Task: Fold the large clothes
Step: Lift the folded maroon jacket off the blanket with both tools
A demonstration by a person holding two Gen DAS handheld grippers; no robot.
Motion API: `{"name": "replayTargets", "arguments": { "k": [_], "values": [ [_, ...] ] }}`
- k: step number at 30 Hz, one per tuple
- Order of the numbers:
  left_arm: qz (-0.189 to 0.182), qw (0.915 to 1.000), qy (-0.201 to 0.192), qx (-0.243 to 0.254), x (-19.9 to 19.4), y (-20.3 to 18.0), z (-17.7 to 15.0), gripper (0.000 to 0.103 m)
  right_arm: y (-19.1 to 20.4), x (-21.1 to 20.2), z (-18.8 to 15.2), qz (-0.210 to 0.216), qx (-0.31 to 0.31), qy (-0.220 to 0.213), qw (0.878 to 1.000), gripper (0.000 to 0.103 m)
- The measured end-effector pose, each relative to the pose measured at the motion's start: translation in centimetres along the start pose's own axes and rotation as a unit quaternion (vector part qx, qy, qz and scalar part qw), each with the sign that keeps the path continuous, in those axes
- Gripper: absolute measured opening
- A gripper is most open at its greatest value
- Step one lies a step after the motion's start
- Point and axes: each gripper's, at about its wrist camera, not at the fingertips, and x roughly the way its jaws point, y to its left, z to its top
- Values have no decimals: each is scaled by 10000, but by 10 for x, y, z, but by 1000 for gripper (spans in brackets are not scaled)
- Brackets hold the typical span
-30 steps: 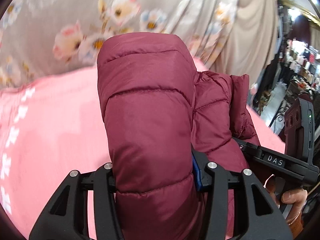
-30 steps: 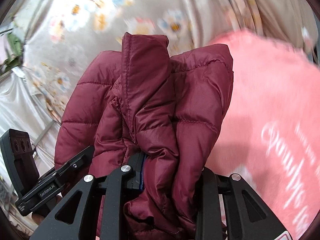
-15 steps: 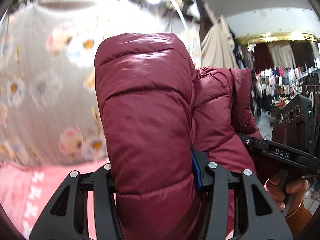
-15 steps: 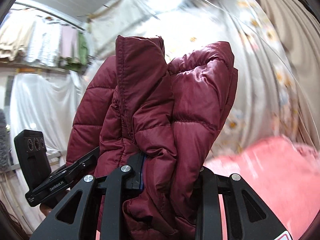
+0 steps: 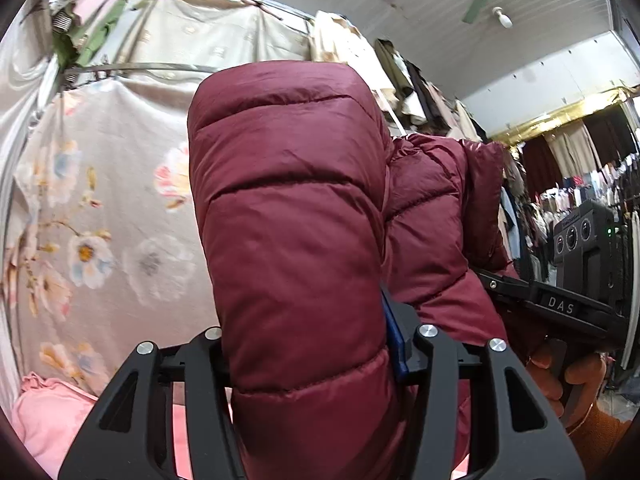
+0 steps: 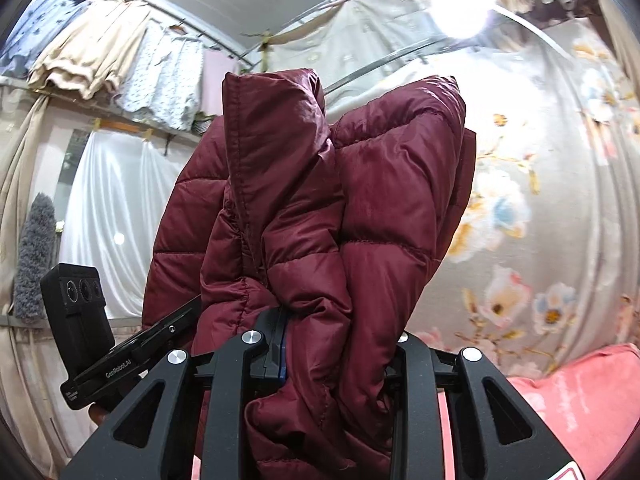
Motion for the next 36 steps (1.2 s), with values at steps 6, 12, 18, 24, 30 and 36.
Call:
{"name": "replayTargets", "arguments": {
  "k": [6, 12, 18, 24, 30, 36],
  "values": [
    [255, 9993, 69, -251, -3, 59, -6, 52, 10, 67, -24, 240, 46, 317, 9992, 26],
    [576, 9949, 555, -620, 16, 117, -40, 53, -7, 139, -75, 132, 454, 971, 9941, 26],
    [718, 9844, 1250, -1010, 50, 162, -98, 53, -37, 180, -142, -161, 797, 1521, 9850, 26],
    [790, 9671, 2002, -1355, 83, 187, -168, 53, -77, 210, -214, -472, 1205, 2093, 9692, 26],
    [844, 9457, 2701, -1601, 113, 200, -241, 52, -115, 225, -281, -789, 1702, 2596, 9473, 26],
    [847, 9230, 3291, -1803, 134, 208, -301, 52, -141, 231, -340, -1017, 1992, 3046, 9258, 26]
  ]
}}
